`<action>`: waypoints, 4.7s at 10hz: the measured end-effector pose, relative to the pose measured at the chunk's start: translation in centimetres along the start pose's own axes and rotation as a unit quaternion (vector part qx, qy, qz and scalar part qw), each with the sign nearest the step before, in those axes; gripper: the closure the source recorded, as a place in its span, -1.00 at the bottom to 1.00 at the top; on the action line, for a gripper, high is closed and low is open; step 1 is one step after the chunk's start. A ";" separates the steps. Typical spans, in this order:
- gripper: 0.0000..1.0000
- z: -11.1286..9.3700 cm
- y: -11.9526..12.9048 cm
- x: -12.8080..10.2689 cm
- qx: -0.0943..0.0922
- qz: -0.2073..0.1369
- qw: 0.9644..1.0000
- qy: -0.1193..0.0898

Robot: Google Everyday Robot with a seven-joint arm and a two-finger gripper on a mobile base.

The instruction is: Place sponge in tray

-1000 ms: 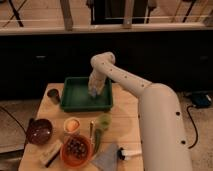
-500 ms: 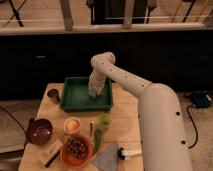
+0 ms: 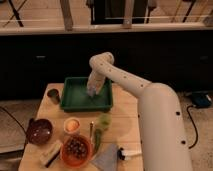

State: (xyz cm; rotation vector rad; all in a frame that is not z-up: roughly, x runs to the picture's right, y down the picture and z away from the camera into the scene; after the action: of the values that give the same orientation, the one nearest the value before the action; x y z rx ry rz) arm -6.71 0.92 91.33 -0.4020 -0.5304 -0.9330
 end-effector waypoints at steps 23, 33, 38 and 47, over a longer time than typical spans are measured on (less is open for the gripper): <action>-0.60 -2.7 0.2 0.4 0.027 -0.012 0.999 0.013; -0.60 -2.7 0.2 0.4 0.027 -0.012 0.999 0.013; -0.60 -2.7 0.3 0.4 0.027 -0.012 0.999 0.013; -0.60 -2.6 0.2 0.4 0.026 -0.012 0.999 0.012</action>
State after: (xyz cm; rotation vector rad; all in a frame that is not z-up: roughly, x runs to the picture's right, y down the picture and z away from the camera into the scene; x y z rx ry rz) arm -5.69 -0.63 89.41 -0.3365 -0.5373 -0.9443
